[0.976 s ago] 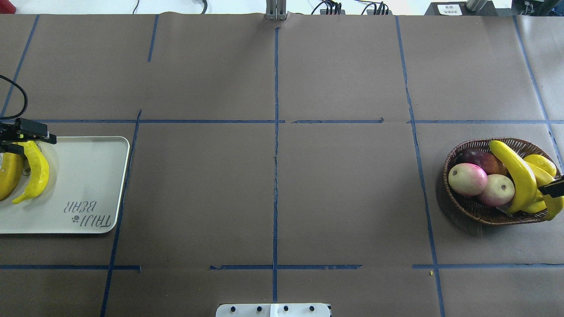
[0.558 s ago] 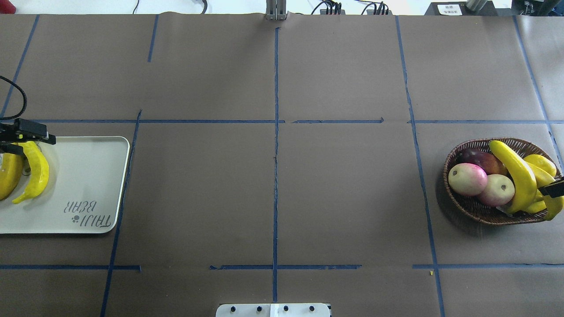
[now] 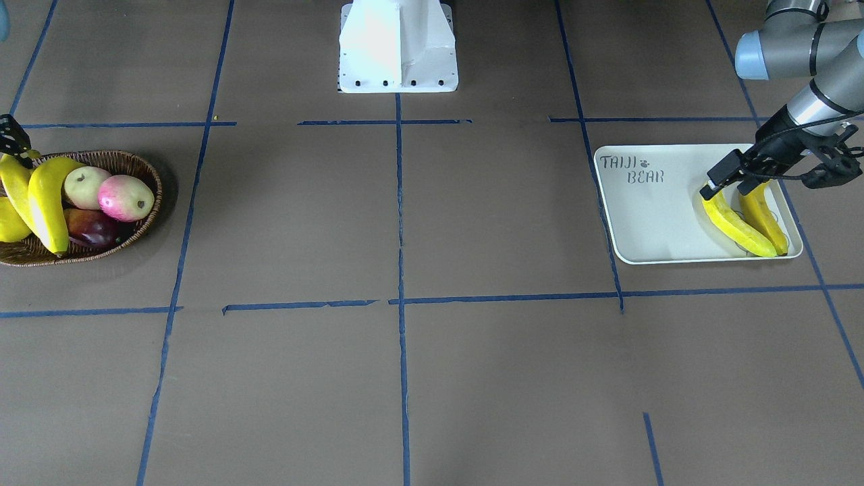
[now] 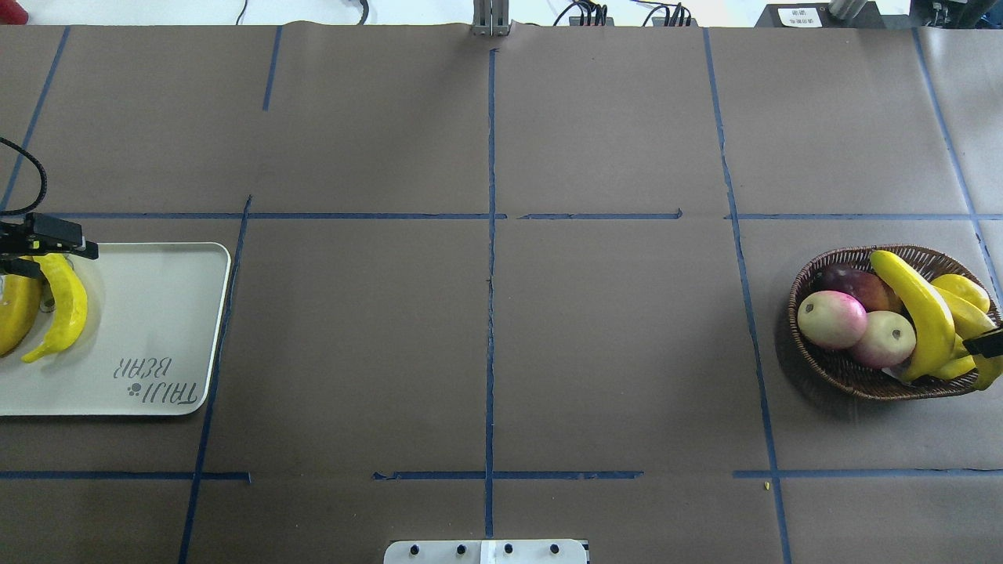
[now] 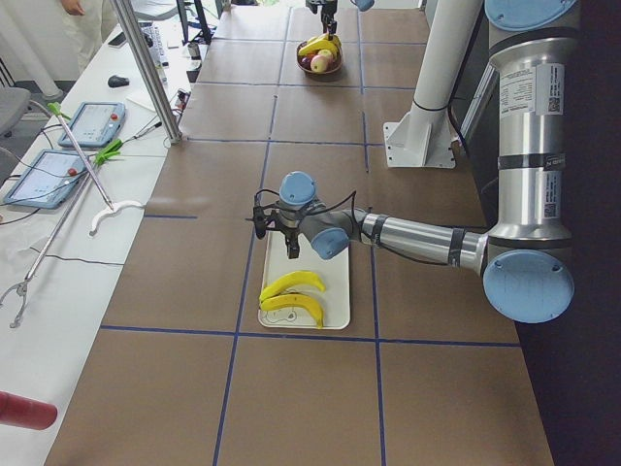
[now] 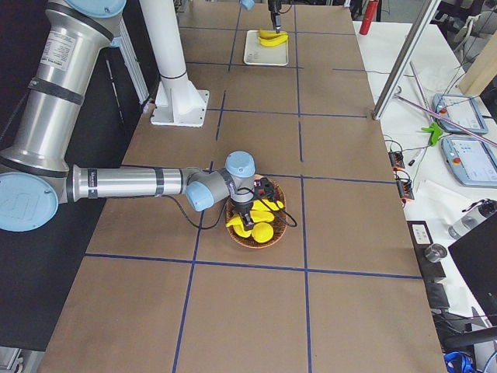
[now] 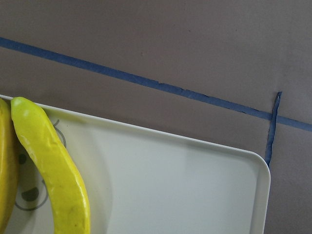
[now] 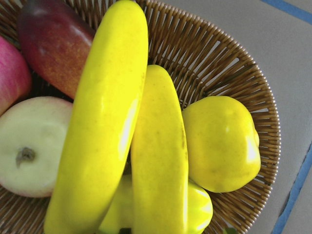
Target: Transfer all bananas from basket to plate
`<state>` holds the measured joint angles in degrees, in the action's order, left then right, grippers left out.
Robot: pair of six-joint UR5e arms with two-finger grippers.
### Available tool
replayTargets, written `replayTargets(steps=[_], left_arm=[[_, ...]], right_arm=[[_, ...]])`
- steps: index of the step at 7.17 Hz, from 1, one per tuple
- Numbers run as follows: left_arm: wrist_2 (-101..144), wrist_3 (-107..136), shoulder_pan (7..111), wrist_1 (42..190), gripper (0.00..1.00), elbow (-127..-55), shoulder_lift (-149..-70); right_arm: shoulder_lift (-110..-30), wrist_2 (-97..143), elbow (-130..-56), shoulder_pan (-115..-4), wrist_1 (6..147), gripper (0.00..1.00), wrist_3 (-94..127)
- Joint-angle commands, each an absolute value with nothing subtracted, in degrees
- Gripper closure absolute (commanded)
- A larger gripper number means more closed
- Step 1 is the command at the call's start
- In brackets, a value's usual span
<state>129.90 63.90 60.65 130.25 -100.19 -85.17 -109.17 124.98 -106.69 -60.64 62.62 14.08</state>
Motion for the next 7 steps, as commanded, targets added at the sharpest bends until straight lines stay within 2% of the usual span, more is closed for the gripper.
replayTargets(steps=[1,4,6,7], left_arm=[[129.9,63.9,60.64,130.25,0.0,-100.2,-85.17],[129.9,63.9,60.64,130.25,0.0,-100.2,-85.08],[129.99,63.9,60.64,130.25,0.0,-100.2,-85.08],[129.99,63.9,60.64,130.25,0.0,-100.2,-85.17]], right_arm=[[-108.99,125.07,-106.35,-59.33,62.67,0.38,14.15],[-108.63,124.98,-106.17,-57.75,62.67,0.41,14.33],[-108.72,124.98,-106.17,-57.66,62.58,0.64,14.24],[-108.72,124.98,-106.17,-57.74,62.49,0.81,14.15]])
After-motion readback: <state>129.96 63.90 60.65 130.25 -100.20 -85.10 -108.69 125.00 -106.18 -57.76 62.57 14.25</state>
